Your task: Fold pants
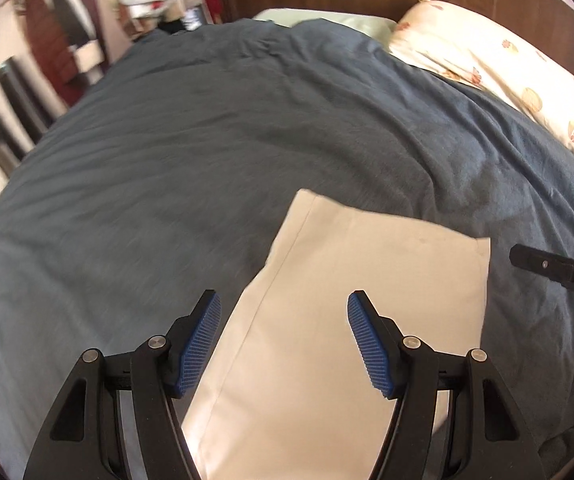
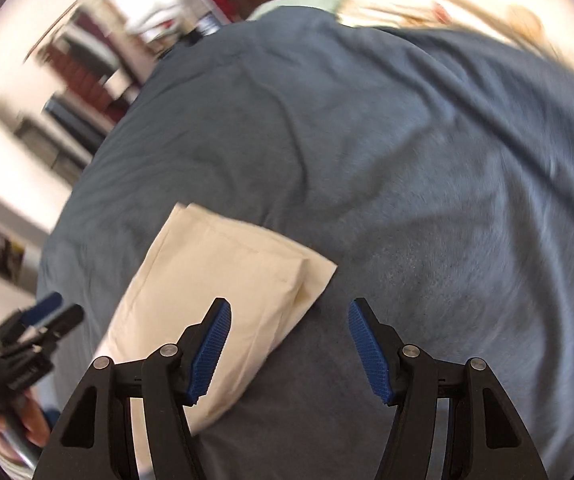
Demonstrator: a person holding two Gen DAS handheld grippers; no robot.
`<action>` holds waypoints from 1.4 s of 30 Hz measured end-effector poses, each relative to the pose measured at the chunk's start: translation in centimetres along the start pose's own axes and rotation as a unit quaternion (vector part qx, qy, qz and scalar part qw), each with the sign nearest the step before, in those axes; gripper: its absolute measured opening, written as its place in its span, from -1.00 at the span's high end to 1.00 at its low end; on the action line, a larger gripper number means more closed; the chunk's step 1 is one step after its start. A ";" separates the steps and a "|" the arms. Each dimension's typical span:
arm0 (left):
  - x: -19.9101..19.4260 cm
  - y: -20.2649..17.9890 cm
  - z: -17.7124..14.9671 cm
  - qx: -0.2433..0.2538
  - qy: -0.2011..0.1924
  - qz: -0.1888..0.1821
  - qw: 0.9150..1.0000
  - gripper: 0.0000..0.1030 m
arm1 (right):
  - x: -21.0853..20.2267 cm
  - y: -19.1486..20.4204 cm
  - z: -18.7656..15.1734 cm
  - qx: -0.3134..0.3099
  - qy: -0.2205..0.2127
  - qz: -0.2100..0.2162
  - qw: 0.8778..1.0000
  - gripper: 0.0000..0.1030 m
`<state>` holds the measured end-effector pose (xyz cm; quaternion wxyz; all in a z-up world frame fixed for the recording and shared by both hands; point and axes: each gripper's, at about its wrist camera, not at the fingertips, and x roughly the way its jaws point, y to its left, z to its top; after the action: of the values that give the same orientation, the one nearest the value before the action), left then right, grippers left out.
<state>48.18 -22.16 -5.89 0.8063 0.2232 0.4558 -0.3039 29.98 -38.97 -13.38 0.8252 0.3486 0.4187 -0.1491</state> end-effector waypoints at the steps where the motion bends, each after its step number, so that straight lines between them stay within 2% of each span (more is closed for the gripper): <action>1: 0.9 0.4 0.9 0.003 0.002 -0.011 1.000 -0.25 | 0.5 -0.2 0.0 0.017 -0.004 0.001 1.000 -0.20; 6: 5.3 1.4 4.7 0.023 0.013 -0.057 0.998 -0.19 | 3.1 -0.4 0.1 0.058 0.000 -0.001 0.998 -0.19; 8: 7.3 1.4 5.9 0.043 0.028 -0.068 0.996 -0.09 | 3.9 -0.4 0.1 0.064 0.003 -0.005 0.998 -0.18; 9: 8.4 1.4 6.4 0.051 0.039 -0.065 0.996 0.06 | 4.3 -0.4 0.1 0.069 0.005 -0.007 0.998 -0.17; 10: 9.2 1.4 6.7 0.057 0.045 -0.065 0.995 0.13 | 4.6 -0.4 0.1 0.073 0.007 -0.007 0.997 -0.17; 16: 13.4 0.9 7.4 0.087 0.083 -0.084 0.989 0.30 | 6.3 0.0 0.4 0.080 0.020 -0.019 0.996 -0.15; 26: 16.7 0.0 7.8 0.086 0.095 -0.095 0.987 0.40 | 8.2 -0.2 0.5 0.087 0.039 -0.026 0.995 0.08; 28: 16.8 -0.2 7.6 0.079 0.100 -0.104 0.986 0.58 | 8.3 -0.5 0.6 0.089 0.040 -0.023 0.995 0.16; 31: 16.6 -0.4 7.4 0.075 0.103 -0.111 0.986 0.72 | 8.6 -0.9 0.7 0.094 0.040 -0.015 0.995 0.31; 36: 14.2 -0.5 7.3 0.069 0.082 -0.110 0.988 0.75 | 8.2 -1.5 0.6 0.092 0.033 -0.006 0.995 0.77; 42: 8.1 0.5 7.0 0.048 0.026 -0.122 0.991 0.75 | 5.2 -0.2 1.1 0.061 0.004 0.004 0.998 0.84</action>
<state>55.97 -28.65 -9.50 0.7394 0.2125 0.4855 -0.4152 33.68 -39.63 -17.14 0.8013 0.4006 0.4105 -0.1702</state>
